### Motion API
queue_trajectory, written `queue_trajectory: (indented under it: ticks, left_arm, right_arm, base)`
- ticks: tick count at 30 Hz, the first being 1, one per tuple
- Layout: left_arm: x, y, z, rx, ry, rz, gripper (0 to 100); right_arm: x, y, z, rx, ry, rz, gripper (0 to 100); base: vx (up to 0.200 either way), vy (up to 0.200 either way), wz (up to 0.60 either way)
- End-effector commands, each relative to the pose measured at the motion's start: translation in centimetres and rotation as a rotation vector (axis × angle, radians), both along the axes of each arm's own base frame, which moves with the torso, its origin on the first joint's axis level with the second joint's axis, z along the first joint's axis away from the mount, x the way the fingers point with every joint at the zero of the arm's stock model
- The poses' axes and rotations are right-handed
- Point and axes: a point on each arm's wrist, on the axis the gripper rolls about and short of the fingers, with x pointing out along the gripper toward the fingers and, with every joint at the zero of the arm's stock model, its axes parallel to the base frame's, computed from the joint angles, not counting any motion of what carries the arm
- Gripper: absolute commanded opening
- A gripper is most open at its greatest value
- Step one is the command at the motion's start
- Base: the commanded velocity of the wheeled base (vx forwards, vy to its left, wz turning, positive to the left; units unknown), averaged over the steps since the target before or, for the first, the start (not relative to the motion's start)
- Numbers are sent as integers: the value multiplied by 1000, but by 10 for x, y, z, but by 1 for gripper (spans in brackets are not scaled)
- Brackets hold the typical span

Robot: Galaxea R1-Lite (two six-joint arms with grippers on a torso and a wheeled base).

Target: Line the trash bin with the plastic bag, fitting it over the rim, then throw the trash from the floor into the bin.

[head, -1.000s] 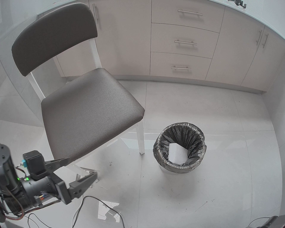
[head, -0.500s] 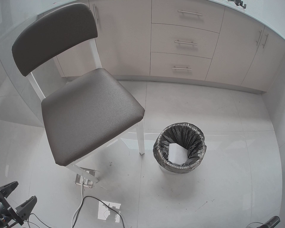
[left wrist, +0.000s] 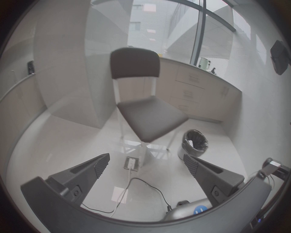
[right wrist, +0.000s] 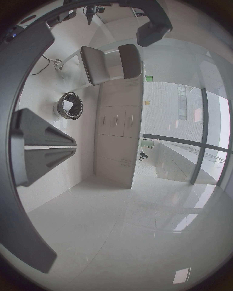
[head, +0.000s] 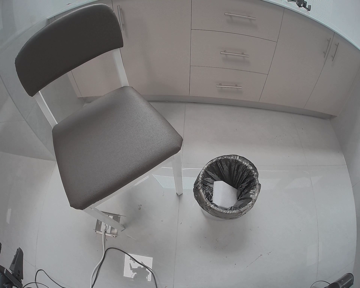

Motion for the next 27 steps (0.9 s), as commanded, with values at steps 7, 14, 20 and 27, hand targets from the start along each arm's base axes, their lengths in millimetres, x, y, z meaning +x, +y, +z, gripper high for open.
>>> queue_trajectory:
  ticks: [7,14,20,27]
  left_arm:
    - [-2,-5,-34,126,15,176,100]
    - [19,-4,-45,190,-173,181,100]
    - [19,-8,-46,189,-174,30,100]
    - [19,-8,-46,122,-176,6,100]
  right_arm:
    - [-3,1,-2,51,-29,4,0]
    - [2,1,-6,66,3,10,0]
    - [28,-2,-16,83,126,9,0]
    - [84,-8,-31,135,188,1,0]
  base:
    - [0,0,0]
    - [0,0,0]
    - [0,0,0]
    - [0,0,0]
